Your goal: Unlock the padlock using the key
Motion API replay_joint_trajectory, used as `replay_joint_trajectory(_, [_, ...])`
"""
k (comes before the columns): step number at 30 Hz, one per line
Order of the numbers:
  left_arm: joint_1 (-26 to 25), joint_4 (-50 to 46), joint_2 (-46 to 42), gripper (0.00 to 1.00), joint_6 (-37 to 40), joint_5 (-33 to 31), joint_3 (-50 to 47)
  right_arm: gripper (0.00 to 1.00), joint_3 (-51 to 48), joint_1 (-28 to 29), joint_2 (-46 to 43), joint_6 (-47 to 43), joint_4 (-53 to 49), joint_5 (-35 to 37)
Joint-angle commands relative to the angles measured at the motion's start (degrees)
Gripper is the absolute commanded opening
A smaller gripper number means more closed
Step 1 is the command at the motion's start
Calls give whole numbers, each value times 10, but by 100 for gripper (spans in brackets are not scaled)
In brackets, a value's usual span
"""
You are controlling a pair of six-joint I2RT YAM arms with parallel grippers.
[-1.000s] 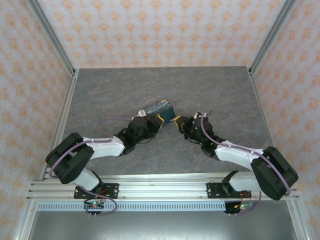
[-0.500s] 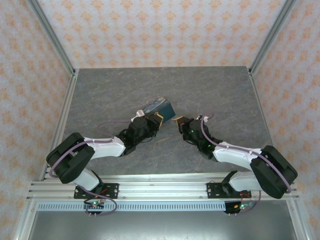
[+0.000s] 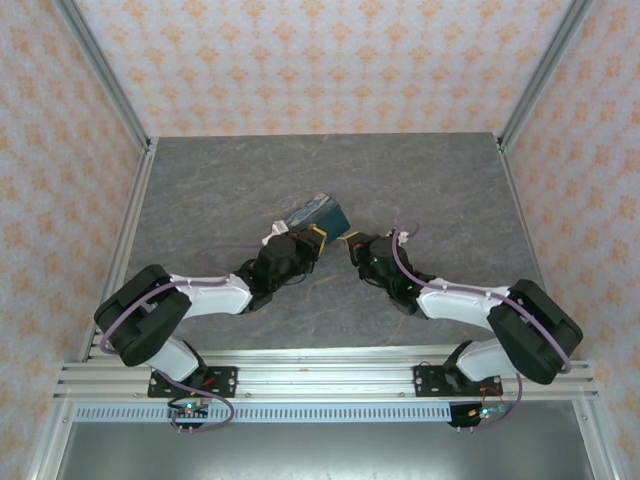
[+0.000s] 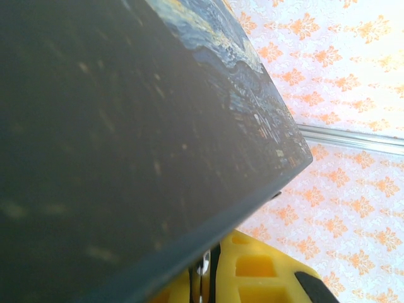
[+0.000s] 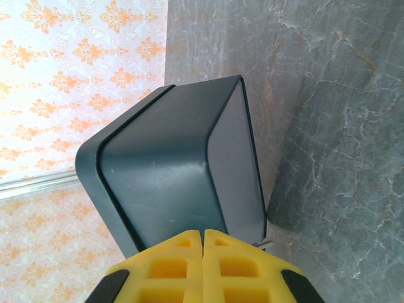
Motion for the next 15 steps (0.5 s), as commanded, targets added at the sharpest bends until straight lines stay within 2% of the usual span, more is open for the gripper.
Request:
replay_joint_trajectory(1, [-7, 24, 7, 0, -8, -22, 12, 0, 21, 4, 9, 1, 21, 11])
replay_joint_trajectory(15, [-8, 25, 9, 0, -8, -23, 14, 0, 38, 11, 34, 3, 26, 9])
